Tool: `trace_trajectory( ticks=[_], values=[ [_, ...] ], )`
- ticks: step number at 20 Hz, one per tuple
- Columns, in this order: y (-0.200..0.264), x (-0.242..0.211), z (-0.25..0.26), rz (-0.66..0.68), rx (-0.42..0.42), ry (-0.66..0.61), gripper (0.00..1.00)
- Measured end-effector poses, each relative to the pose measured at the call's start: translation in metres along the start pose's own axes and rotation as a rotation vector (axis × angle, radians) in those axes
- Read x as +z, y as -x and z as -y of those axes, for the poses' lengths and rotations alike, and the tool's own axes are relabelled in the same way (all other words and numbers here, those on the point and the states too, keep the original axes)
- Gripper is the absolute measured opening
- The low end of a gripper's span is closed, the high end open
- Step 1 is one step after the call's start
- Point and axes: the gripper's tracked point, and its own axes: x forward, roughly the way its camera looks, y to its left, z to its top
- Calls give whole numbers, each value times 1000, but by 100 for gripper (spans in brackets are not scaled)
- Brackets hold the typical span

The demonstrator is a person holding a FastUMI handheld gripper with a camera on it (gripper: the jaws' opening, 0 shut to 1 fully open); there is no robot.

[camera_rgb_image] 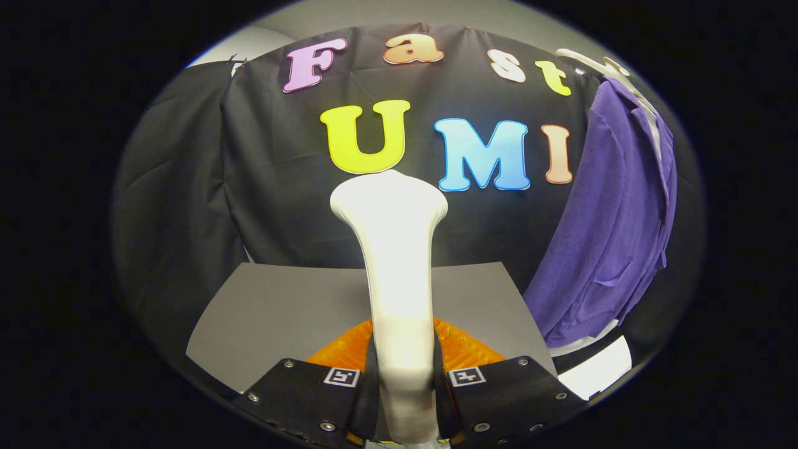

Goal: Iron the clothes twice with a garment steamer, once on the left side and once on the right side.

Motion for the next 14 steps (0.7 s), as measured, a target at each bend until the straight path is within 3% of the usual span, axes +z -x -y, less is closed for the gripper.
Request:
trace_trajectory(
  ticks=[9,14],
  values=[
    [108,-22,58,158,-81,29,37],
    [156,-43,82,194,-84,3,37]
  ],
)
